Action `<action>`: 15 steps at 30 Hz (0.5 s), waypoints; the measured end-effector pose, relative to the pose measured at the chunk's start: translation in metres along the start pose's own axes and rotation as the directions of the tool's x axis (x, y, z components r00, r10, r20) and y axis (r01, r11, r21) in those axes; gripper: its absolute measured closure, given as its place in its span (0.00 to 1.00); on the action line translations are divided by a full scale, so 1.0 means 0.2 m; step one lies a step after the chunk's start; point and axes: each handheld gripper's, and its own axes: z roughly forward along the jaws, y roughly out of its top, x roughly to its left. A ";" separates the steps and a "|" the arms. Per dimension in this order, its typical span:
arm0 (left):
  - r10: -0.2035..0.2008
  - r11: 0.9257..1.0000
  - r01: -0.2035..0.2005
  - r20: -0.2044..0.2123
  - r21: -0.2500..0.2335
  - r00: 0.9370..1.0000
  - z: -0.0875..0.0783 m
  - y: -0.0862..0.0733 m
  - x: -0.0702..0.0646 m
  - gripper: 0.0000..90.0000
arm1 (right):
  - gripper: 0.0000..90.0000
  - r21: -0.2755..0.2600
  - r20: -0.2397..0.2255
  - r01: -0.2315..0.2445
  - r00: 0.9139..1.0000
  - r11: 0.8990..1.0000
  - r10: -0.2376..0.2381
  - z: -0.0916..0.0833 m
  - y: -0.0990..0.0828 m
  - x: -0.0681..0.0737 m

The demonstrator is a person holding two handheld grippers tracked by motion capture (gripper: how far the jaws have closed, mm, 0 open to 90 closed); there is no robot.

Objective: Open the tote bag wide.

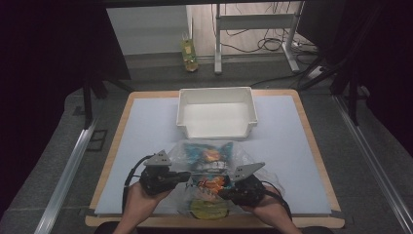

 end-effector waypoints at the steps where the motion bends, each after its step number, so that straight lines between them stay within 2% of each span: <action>1: 0.003 1.000 -0.003 0.004 0.009 1.000 0.03 0.00 0.00 0.99 | 0.96 0.004 -0.002 0.000 1.000 1.000 0.000 0.00 0.00 0.01; 4: 0.024 0.998 -0.025 0.012 0.059 1.000 0.12 -0.01 -0.01 0.99 | 0.96 0.012 -0.006 0.008 1.000 1.000 -0.008 0.01 -0.02 0.01; 6: 0.037 0.994 -0.039 0.025 0.100 0.999 0.15 -0.04 -0.02 0.99 | 0.95 -0.001 0.015 0.010 1.000 1.000 -0.010 0.00 -0.02 0.01; 9: 0.048 0.989 -0.053 0.041 0.139 0.998 0.13 -0.09 -0.04 0.99 | 0.95 -0.049 0.077 -0.012 0.997 0.999 0.016 -0.08 -0.04 -0.04; 11: 0.049 0.985 -0.055 0.041 0.161 0.998 0.11 -0.12 -0.06 0.99 | 0.95 -0.050 0.112 -0.028 0.993 0.998 0.033 -0.10 -0.05 -0.08; 13: 0.048 0.983 -0.054 0.036 0.178 0.998 0.10 -0.17 -0.07 0.99 | 0.95 -0.038 0.112 -0.047 0.992 0.998 0.051 -0.10 -0.08 -0.10; 15: 0.040 0.983 -0.045 0.033 0.179 0.999 0.10 -0.21 -0.08 0.99 | 0.95 -0.018 0.113 -0.055 0.992 0.998 0.057 -0.09 -0.12 -0.10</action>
